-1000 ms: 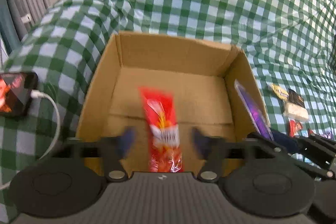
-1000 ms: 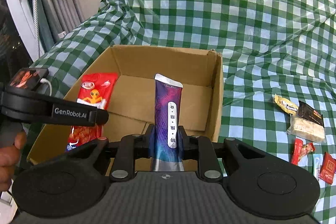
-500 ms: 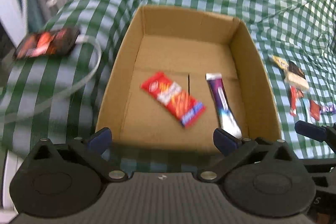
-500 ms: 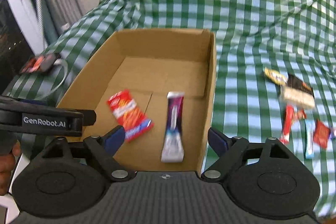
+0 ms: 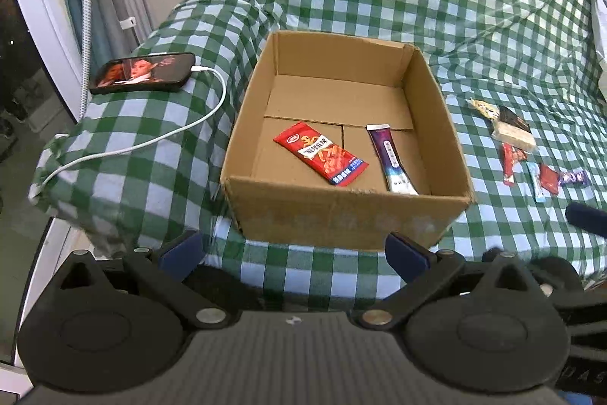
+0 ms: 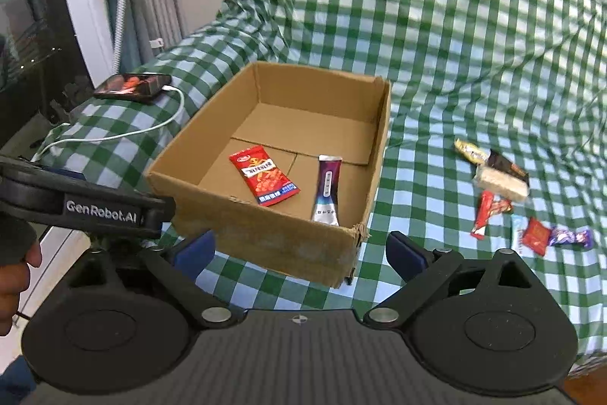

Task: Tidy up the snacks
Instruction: 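Withdraw both tools from the box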

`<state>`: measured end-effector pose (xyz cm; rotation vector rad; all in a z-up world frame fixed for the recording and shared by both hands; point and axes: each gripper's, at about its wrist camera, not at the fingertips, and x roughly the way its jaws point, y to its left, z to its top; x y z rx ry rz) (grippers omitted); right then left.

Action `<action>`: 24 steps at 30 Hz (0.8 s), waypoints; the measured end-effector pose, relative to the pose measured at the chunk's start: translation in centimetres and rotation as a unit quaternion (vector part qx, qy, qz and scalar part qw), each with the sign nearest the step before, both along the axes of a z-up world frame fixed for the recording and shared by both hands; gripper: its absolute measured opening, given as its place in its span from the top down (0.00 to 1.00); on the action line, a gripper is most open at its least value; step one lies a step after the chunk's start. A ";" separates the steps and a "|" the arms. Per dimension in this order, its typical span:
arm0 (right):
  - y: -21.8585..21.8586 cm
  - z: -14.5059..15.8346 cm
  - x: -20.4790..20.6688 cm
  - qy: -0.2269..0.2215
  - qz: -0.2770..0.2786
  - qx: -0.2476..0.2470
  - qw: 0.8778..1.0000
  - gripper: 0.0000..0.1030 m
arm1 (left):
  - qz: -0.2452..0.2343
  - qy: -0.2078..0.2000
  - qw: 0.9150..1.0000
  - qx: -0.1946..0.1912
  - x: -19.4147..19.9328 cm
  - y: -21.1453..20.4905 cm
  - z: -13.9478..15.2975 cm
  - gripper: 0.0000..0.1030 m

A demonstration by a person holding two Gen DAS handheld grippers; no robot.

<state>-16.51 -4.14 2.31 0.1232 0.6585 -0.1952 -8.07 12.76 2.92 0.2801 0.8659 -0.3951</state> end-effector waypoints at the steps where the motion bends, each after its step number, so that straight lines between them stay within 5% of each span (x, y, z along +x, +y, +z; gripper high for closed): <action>1: 0.2 0.3 -0.5 -0.007 -0.001 -0.002 1.000 0.05 | 0.000 -0.001 1.000 -0.001 -0.6 0.1 0.2 0.00; 24: 1.5 2.6 -7.0 -0.082 -0.014 -0.003 0.997 0.04 | 0.006 -0.053 0.999 -0.002 -6.4 1.2 3.1 0.00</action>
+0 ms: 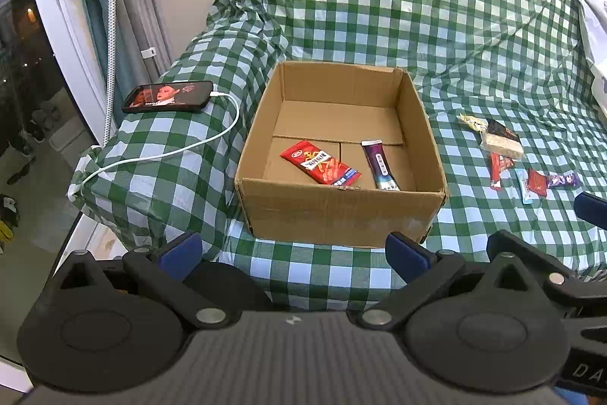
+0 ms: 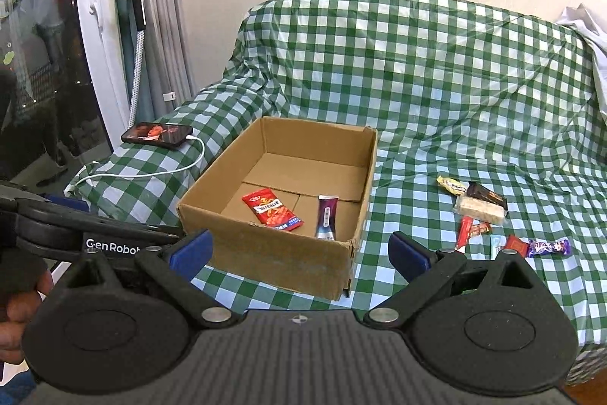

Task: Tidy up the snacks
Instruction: 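Withdraw both tools from the box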

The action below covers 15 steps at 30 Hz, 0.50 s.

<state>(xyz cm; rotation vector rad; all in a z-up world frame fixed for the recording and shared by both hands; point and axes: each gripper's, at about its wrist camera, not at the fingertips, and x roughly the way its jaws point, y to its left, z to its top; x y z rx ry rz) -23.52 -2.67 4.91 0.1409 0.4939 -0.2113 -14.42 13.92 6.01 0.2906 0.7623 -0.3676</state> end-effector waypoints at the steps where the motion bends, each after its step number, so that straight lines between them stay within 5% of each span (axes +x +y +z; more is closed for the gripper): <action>1: 0.0 0.0 0.0 0.001 0.000 0.001 1.000 0.04 | -0.001 0.001 1.000 0.002 0.0 -0.1 0.0 0.00; 15: -0.5 -0.9 0.7 0.015 -0.005 0.016 1.000 0.04 | -0.006 0.017 1.000 0.019 0.9 -0.7 -1.2 0.00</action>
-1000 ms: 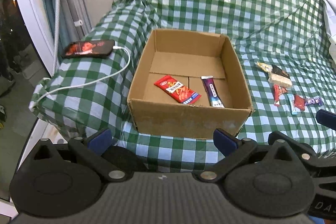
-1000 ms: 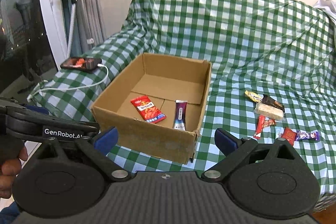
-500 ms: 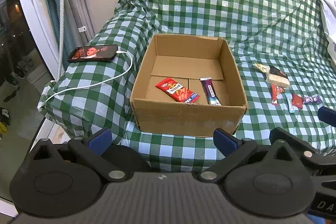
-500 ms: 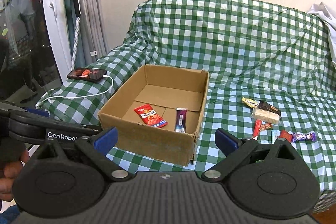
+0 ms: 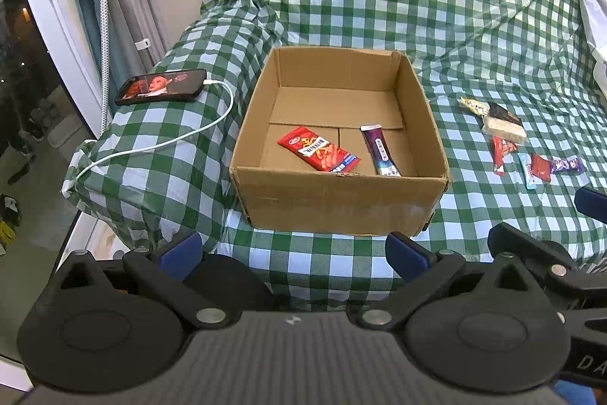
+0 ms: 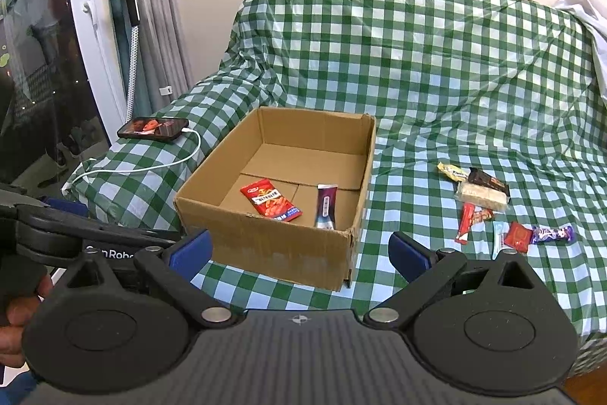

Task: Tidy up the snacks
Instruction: 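Withdraw both tools from the box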

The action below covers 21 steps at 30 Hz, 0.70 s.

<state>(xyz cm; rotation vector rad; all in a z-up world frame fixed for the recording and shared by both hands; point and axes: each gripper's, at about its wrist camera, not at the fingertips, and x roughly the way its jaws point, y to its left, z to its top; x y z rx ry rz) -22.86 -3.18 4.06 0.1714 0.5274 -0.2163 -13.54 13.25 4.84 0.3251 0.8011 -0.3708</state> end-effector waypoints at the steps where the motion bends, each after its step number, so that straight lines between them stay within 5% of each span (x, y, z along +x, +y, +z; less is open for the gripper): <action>1: -0.1 -0.1 0.1 0.001 0.000 0.001 1.000 0.04 | 0.000 0.001 1.000 0.001 0.1 -0.1 -0.1 0.00; 21: -2.6 -2.0 1.7 0.027 -0.013 0.035 0.999 0.04 | -0.024 0.023 0.999 0.039 1.8 -2.8 -2.1 0.00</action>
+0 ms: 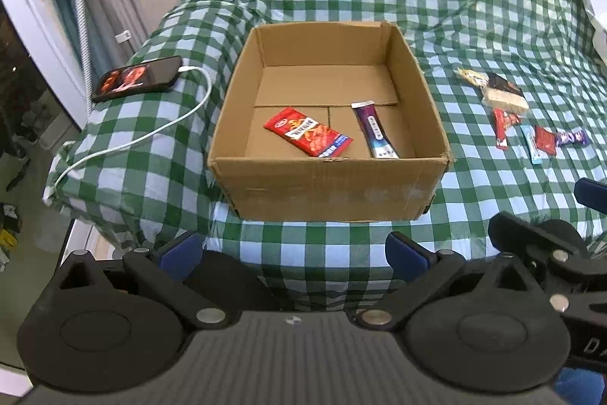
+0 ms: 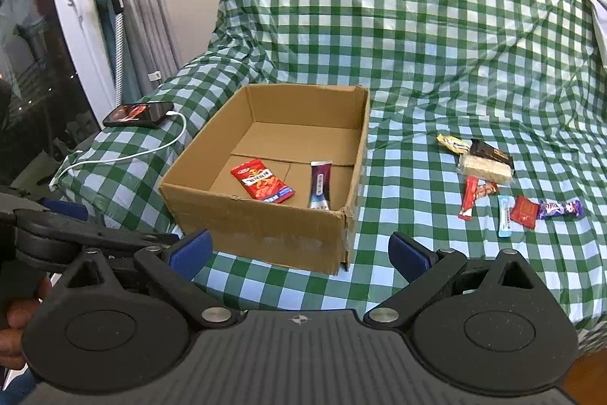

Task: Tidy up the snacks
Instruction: 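Withdraw both tools from the box, then grasp the white cracker pack with the right gripper while the left grasps the yellow bar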

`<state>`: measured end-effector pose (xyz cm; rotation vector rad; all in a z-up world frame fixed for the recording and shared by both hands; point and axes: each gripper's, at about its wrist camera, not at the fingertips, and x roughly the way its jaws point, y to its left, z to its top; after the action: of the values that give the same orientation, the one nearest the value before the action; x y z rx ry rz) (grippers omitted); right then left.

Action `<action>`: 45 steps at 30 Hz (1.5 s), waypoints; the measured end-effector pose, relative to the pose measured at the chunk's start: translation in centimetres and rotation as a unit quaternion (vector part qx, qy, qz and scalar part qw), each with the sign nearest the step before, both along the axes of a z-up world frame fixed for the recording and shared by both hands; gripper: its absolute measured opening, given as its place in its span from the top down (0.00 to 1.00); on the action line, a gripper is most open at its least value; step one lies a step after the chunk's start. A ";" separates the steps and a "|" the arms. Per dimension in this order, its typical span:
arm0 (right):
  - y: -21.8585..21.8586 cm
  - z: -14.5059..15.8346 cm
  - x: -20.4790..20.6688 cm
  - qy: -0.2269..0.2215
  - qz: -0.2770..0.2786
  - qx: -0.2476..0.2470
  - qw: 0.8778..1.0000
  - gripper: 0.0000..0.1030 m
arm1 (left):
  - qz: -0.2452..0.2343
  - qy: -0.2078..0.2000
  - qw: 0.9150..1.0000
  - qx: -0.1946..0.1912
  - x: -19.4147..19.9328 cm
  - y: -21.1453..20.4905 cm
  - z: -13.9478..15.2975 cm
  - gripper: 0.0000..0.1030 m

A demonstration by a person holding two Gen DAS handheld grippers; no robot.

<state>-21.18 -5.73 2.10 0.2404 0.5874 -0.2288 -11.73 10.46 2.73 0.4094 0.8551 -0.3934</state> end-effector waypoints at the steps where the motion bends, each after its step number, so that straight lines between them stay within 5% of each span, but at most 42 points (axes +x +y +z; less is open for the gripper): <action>1: -0.3 -0.1 0.0 -0.001 -0.005 0.003 1.000 0.04 | -0.004 -0.002 1.000 0.004 0.1 -0.4 0.0 0.00; 13: -7.9 -2.2 -1.3 -0.012 -0.096 0.037 0.995 0.04 | -0.054 0.004 0.998 0.026 1.5 -8.6 -0.1 0.00; 28: -24.9 -7.3 -0.7 0.006 -0.228 0.042 0.973 0.04 | -0.133 0.000 0.990 0.052 6.9 -26.5 -1.1 0.00; 35: -33.2 -11.0 4.5 0.010 -0.204 0.024 0.979 0.04 | -0.176 0.001 0.981 0.086 12.0 -35.9 -5.1 0.00; 45: -40.9 -16.8 16.6 0.062 -0.040 -0.047 0.996 0.04 | -0.180 0.006 0.977 0.112 18.8 -43.8 -11.3 0.00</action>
<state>-4.56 -46.66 -14.66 0.1601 0.6898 -0.3491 7.11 -33.39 -8.52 0.7764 0.8393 -0.6366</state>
